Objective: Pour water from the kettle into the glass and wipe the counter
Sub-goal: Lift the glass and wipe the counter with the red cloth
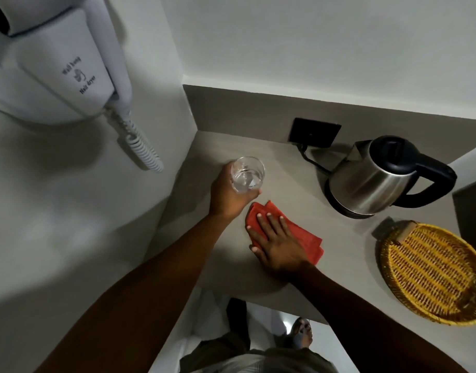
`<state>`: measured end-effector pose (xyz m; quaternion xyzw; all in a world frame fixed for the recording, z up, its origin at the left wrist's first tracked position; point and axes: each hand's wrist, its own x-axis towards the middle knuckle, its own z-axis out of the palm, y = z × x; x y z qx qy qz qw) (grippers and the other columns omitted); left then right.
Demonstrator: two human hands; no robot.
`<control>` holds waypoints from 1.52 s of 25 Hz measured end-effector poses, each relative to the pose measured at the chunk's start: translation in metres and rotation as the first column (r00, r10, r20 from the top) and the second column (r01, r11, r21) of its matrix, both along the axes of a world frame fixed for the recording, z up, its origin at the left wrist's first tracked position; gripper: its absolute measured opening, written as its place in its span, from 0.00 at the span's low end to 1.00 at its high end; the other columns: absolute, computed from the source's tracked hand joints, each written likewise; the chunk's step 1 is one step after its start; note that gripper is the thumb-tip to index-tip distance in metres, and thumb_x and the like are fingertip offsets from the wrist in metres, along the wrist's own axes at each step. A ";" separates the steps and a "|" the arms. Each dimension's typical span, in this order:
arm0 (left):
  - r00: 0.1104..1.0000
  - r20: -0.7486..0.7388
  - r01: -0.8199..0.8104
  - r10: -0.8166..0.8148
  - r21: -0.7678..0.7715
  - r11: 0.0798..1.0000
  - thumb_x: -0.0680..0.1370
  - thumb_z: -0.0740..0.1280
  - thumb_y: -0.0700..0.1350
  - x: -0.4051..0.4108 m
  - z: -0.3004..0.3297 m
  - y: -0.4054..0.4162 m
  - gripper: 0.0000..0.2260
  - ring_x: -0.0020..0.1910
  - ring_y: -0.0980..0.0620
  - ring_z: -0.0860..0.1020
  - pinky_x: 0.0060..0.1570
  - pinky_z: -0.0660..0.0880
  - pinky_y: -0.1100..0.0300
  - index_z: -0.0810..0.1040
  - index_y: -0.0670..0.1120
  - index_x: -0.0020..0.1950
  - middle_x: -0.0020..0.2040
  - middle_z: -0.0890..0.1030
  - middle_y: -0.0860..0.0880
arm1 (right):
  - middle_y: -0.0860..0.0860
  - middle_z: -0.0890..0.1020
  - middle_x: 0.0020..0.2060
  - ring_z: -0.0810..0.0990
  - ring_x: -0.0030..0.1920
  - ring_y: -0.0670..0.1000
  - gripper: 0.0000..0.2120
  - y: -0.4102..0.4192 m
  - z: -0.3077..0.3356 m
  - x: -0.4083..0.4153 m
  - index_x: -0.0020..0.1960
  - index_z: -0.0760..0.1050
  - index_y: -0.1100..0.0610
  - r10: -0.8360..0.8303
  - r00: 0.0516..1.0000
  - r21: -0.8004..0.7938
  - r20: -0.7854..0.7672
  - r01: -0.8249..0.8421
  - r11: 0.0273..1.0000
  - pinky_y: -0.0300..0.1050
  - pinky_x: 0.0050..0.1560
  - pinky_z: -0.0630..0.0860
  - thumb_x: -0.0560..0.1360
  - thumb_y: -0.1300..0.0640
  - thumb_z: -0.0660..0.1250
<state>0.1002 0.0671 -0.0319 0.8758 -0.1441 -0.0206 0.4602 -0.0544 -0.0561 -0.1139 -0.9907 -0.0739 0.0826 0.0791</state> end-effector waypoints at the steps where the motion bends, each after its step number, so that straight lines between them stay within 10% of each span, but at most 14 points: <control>1: 1.000 0.010 0.003 -0.003 0.001 1.000 0.63 0.86 0.50 0.004 0.005 -0.001 0.36 0.59 0.50 0.81 0.55 0.79 0.61 0.75 0.48 0.67 0.62 0.82 0.48 | 0.57 0.55 0.80 0.49 0.79 0.62 0.28 0.008 -0.001 0.012 0.81 0.57 0.49 0.039 0.999 -0.005 0.005 -0.039 0.999 0.62 0.78 0.40 0.84 0.40 0.49; 6: 0.999 0.042 0.000 0.001 -0.009 1.000 0.63 0.86 0.50 0.013 0.019 0.000 0.36 0.58 0.50 0.81 0.58 0.81 0.53 0.75 0.49 0.66 0.61 0.83 0.49 | 0.60 0.63 0.78 0.53 0.79 0.65 0.25 0.042 -0.001 0.072 0.78 0.64 0.53 0.063 0.997 0.063 0.037 -0.066 0.996 0.66 0.77 0.48 0.84 0.44 0.55; 13: 0.997 0.068 0.027 -0.027 0.005 1.000 0.61 0.87 0.51 0.018 0.029 0.010 0.39 0.58 0.50 0.81 0.58 0.80 0.54 0.75 0.47 0.67 0.61 0.83 0.48 | 0.60 0.57 0.79 0.52 0.79 0.64 0.26 -0.051 0.007 0.055 0.80 0.61 0.53 -0.438 0.894 0.138 0.093 0.424 0.895 0.63 0.78 0.47 0.84 0.46 0.50; 22: 0.999 0.039 0.021 -0.020 -0.021 1.000 0.62 0.87 0.48 0.013 0.027 0.017 0.37 0.57 0.51 0.81 0.57 0.81 0.52 0.75 0.47 0.66 0.60 0.83 0.49 | 0.61 0.64 0.77 0.60 0.76 0.66 0.26 0.041 -0.008 0.028 0.78 0.64 0.52 0.008 0.995 0.060 0.102 -0.014 0.998 0.68 0.75 0.55 0.84 0.43 0.51; 30: 0.998 0.013 0.060 -0.061 0.049 0.997 0.62 0.87 0.49 0.003 0.017 0.030 0.38 0.57 0.56 0.77 0.58 0.78 0.59 0.75 0.48 0.67 0.62 0.82 0.50 | 0.60 0.59 0.79 0.54 0.78 0.64 0.27 -0.042 0.002 0.055 0.79 0.62 0.53 -0.438 0.896 0.098 0.075 0.430 0.897 0.63 0.77 0.48 0.83 0.44 0.49; 38: 0.986 -0.142 0.090 -0.093 -0.024 0.996 0.62 0.86 0.40 -0.014 -0.010 0.016 0.37 0.62 0.47 0.80 0.63 0.79 0.52 0.75 0.46 0.68 0.60 0.80 0.51 | 0.58 0.61 0.78 0.54 0.79 0.61 0.28 -0.036 -0.010 -0.045 0.78 0.64 0.52 -0.456 0.878 0.125 0.142 0.441 0.889 0.61 0.78 0.48 0.82 0.42 0.51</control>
